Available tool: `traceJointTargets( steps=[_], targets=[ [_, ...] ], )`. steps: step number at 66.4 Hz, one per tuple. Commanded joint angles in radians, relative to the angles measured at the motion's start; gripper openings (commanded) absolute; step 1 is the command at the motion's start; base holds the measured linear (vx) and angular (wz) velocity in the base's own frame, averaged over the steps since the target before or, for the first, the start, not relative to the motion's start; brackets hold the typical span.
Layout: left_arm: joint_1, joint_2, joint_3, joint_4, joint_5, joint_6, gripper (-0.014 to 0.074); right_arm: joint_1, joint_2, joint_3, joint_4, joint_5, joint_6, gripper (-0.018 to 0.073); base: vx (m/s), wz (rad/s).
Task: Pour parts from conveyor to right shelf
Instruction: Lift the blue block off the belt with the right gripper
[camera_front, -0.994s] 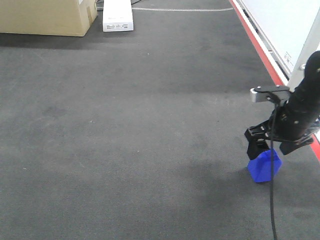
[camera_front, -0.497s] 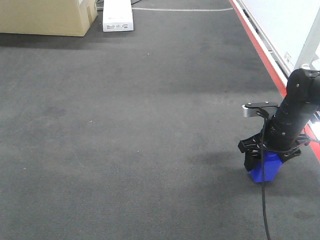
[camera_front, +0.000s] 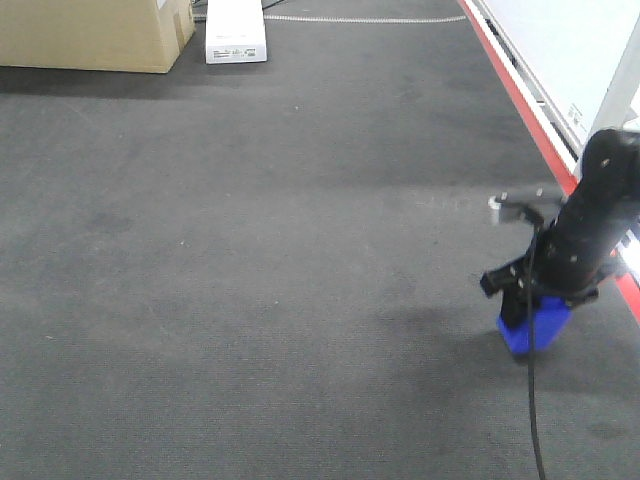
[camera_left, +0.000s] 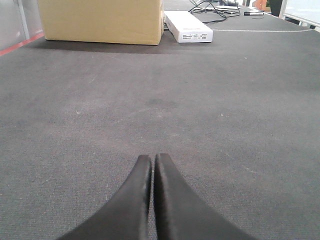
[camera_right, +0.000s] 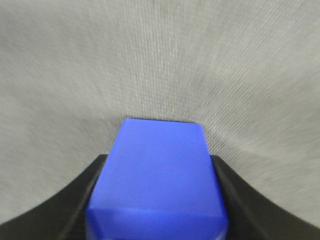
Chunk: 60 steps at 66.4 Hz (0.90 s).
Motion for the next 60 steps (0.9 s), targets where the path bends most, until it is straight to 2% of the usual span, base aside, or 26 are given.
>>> traceJointTargets(
  steps=[1,14,33,60],
  targets=[
    [-0.001,0.013,-0.019,-0.008,-0.071,-0.008,-0.0006,-0.008,-0.124,-0.024,0.031,-0.052,-0.011,-0.0006,0.00,0.00],
    [-0.001,0.013,-0.019,-0.008,-0.071,-0.008,-0.0006,-0.008,-0.332,0.057,0.091,-0.183,-0.042,-0.0005,0.00,0.00],
    [-0.001,0.013,-0.019,-0.008,-0.071,-0.008,-0.0006,-0.008,-0.783,0.429,0.117,-0.520,-0.050,-0.0005,0.00,0.00],
    [-0.001,0.013,-0.019,-0.008,-0.071,-0.008,-0.0006,-0.008,-1.351,0.735,0.135,-0.702,-0.034,-0.0005,0.00,0.00]
  ],
)
